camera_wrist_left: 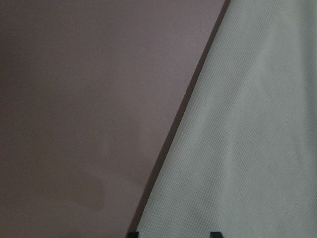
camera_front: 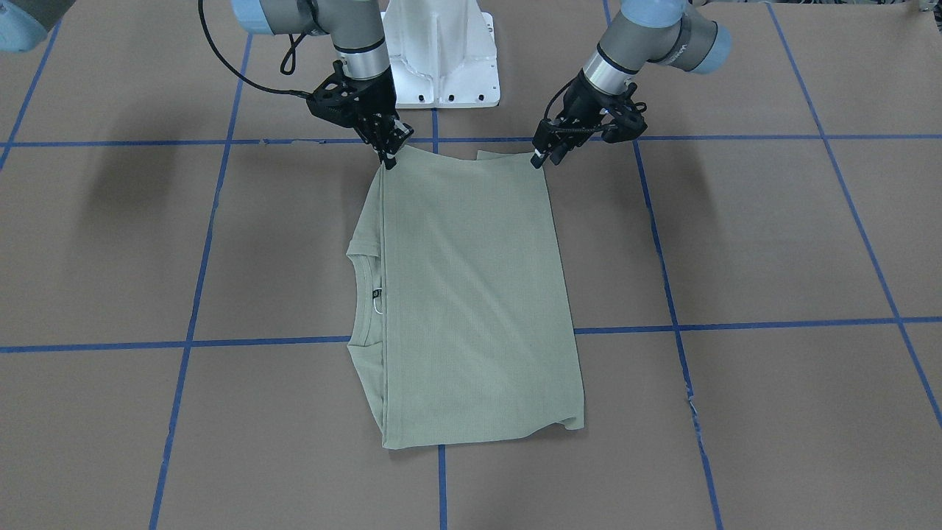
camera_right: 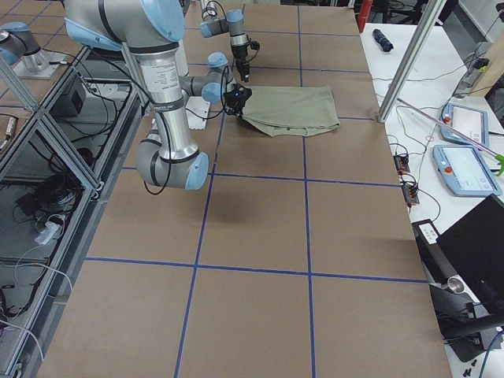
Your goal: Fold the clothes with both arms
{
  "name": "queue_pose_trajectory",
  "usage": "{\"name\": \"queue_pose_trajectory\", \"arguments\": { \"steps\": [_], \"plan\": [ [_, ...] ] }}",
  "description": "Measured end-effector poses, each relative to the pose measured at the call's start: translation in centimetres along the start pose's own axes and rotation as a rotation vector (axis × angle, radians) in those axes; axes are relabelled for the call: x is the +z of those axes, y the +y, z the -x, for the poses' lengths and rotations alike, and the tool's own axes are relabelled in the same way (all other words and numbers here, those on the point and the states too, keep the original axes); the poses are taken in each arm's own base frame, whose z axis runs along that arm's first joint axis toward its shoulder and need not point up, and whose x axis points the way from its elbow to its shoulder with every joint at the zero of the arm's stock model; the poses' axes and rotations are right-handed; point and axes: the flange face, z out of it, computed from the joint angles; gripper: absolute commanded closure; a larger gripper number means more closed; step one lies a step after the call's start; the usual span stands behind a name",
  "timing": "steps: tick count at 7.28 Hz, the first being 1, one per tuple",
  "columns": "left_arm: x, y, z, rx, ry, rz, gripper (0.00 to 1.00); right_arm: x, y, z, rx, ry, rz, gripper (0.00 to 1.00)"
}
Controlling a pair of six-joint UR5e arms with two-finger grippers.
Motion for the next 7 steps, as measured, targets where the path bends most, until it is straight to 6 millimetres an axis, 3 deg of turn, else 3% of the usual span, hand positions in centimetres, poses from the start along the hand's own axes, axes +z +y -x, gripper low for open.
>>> {"name": "queue_pose_trajectory", "arguments": {
  "steps": [3,6,7],
  "plan": [
    [1.3,1.2,0.9,0.004,-0.028,0.018,0.45,0.0,0.0,0.0,0.0,0.001,0.001,1.0],
    [1.5,1.5,0.7,0.006,-0.026,0.023,0.67,-0.2,0.0,0.0,0.0,-0.002,0.001,1.0],
    [1.5,1.6,0.7,0.007,-0.027,0.024,0.84,-0.2,-0.1,0.1,0.0,-0.002,0.001,1.0]
  ]
}}
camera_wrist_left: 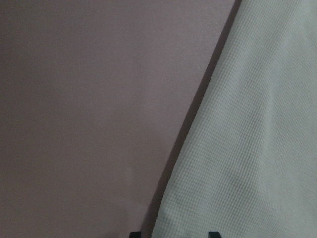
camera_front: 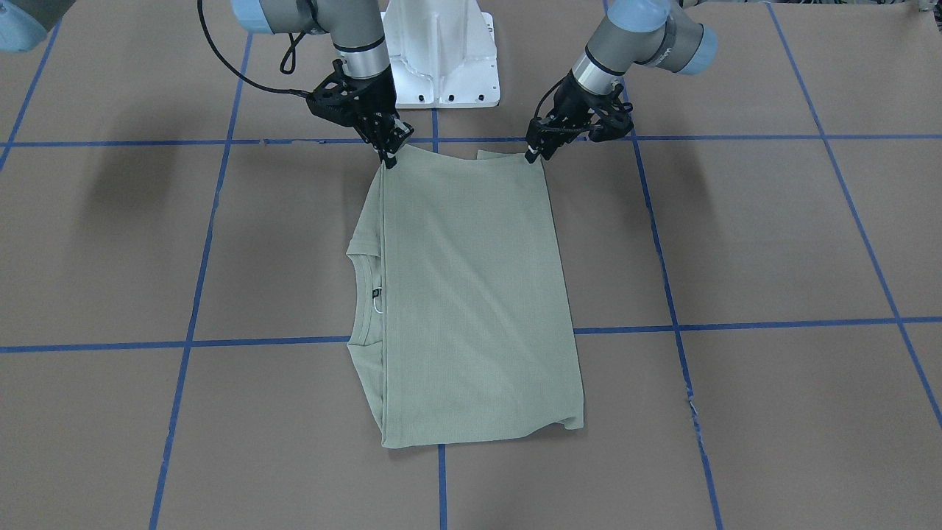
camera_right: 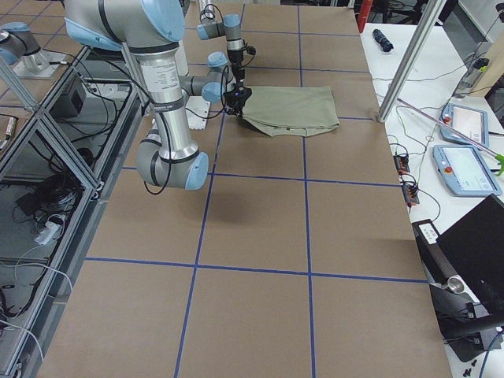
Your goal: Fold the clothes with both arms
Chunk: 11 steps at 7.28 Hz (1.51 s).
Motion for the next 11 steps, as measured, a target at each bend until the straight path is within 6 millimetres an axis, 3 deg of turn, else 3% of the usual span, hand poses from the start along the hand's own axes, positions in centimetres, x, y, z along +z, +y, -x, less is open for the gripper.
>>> {"name": "queue_pose_trajectory", "arguments": {
  "steps": [1,5,7,11],
  "plan": [
    [0.0,0.1,0.0,0.0,0.0,0.001,1.0,0.0,0.0,0.0,0.0,0.0,0.0,1.0],
    [-0.4,0.2,-0.3,0.002,0.012,-0.001,1.0,-0.1,0.0,0.0,-0.001,-0.001,0.001,1.0],
    [-1.8,0.9,-1.2,0.004,0.04,0.015,1.0,-1.1,0.0,-0.6,-0.003,-0.009,0.013,1.0],
    [-8.4,8.0,-4.7,-0.081,0.131,0.169,1.0,-5.0,1.6,-5.5,-0.009,-0.01,0.087,1.0]
  ]
}}
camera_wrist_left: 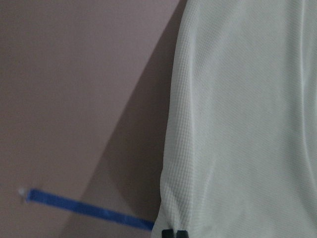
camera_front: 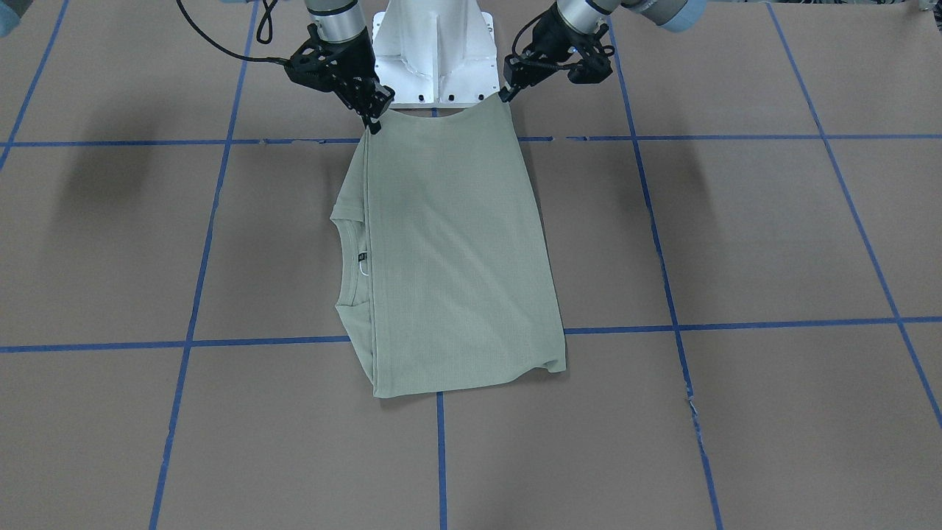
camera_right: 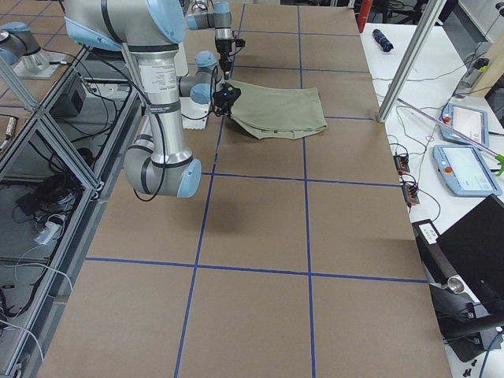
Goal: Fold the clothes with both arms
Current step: 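Lift the near edge with both grippers and fold it toward the far edge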
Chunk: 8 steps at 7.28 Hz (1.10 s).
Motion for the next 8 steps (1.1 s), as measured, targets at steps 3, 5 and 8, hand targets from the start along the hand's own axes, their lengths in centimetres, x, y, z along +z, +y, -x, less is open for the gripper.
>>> {"name": "queue_pose_trajectory", "arguments": {
  "steps": [3,5,8],
  "plan": [
    [-4.5,-1.4,-4.2,0.024,0.034,-0.041,1.0,-3.0,-4.3,2.1,0.049,-0.058,-0.016,1.0],
    [-5.5,-7.4,-9.3,0.134,0.027,-0.162,1.0,-3.6,-10.6,7.3,0.053,-0.083,-0.033,1.0],
    [-3.8,-15.5,-12.1,0.207,-0.042,-0.296,1.0,-0.4,-17.6,15.5,0.068,-0.064,-0.116,1.0]
  ]
}}
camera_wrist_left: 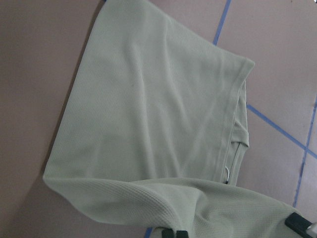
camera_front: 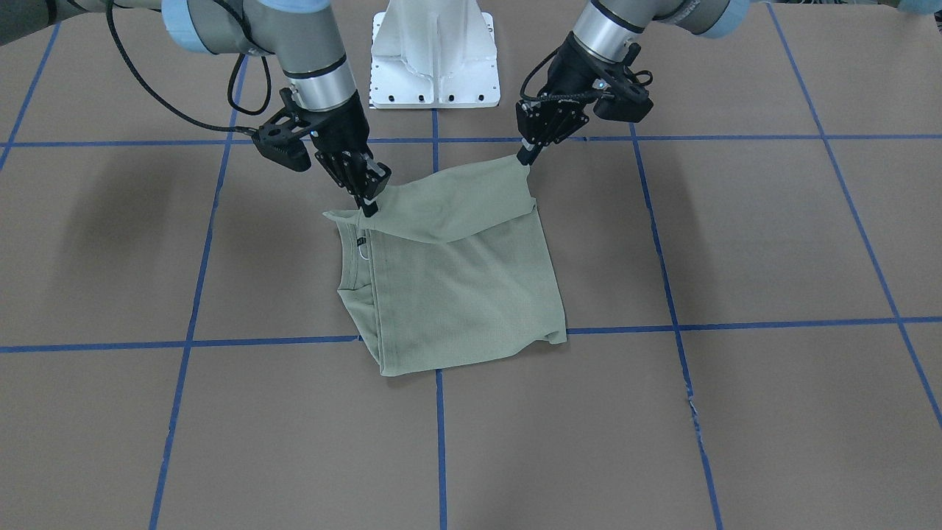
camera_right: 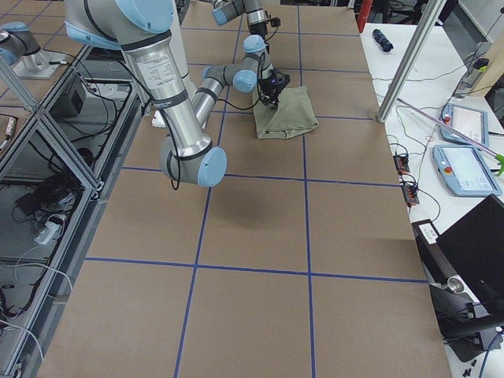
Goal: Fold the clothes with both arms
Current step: 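Lift the near edge with both grippers and fold it toward the far edge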
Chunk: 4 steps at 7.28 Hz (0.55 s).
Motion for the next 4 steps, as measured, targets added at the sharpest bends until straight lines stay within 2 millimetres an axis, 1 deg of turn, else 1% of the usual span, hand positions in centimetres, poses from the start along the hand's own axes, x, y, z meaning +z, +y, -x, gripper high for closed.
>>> {"name": "queue_pose_trajectory", "arguments": {
  "steps": [1,2,3,4],
  "plan": [
    [1.2,-1.8,0.0,0.016,-0.019,-0.028,1.0,1.6,-0.9,2.2,0.003,0.003,-0.014,1.0],
    [2.2,-3.2,-0.1,0.024,-0.034,-0.048,1.0,3.2,-1.6,3.8,0.008,-0.009,-0.019,1.0],
    [3.1,-4.4,-0.2,0.03,-0.049,-0.064,1.0,4.4,-2.4,4.6,0.011,-0.024,-0.018,1.0],
    [3.9,-5.4,-0.2,0.036,-0.056,-0.076,1.0,5.2,-2.9,4.9,0.01,-0.026,-0.016,1.0]
  ]
}}
